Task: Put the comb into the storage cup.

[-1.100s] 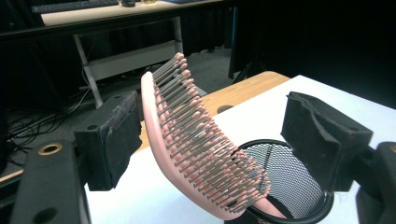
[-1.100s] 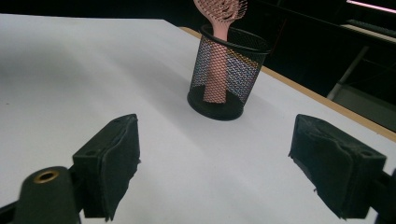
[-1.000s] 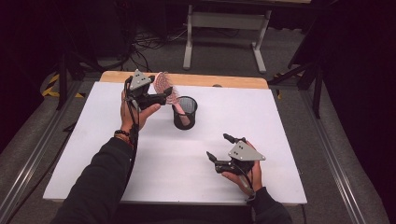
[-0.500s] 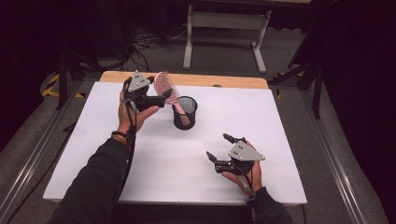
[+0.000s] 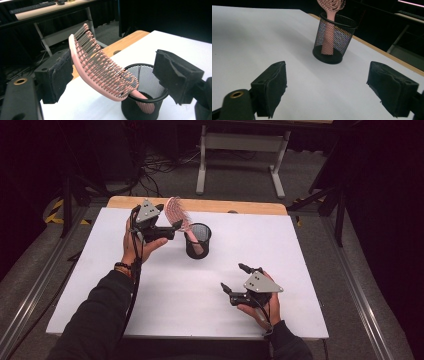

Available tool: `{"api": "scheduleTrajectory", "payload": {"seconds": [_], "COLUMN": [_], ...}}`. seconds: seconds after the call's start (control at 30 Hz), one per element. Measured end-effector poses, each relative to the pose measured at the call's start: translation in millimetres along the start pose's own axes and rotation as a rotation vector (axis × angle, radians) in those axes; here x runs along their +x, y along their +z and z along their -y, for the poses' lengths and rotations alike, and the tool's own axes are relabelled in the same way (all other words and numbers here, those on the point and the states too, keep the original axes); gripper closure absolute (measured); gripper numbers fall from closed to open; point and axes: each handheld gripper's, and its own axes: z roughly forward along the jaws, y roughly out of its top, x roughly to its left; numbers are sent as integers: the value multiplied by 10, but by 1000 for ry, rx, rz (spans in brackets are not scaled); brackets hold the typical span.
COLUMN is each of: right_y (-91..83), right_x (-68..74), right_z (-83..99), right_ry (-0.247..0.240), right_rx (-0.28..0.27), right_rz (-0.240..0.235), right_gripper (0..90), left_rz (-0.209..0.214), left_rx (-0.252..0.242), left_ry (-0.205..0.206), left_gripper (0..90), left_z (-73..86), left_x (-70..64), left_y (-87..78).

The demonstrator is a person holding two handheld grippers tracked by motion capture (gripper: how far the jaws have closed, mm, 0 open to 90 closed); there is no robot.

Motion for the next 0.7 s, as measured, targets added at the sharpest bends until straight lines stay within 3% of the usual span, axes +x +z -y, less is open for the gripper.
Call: {"api": "scheduleTrajectory", "payload": {"seconds": [0.33,0.43,0.7], "right_y": [15,15,13], "right_x": [17,11,10], "right_z": [-4,0,-1], "right_ry": [-14,-10,-16], "right_rx": [7,6,8], "right_rz": [-7,-5,9], "right_gripper": [157,157,158], "left_rz": [29,58,68], "left_rx": [-11,-16,-39], "left_ry": [12,19,36], "left_gripper": [117,92,89], "left_z": [35,48,55], "left_x": [-32,-44,-70], "left_y": [-62,-82,-141]}}
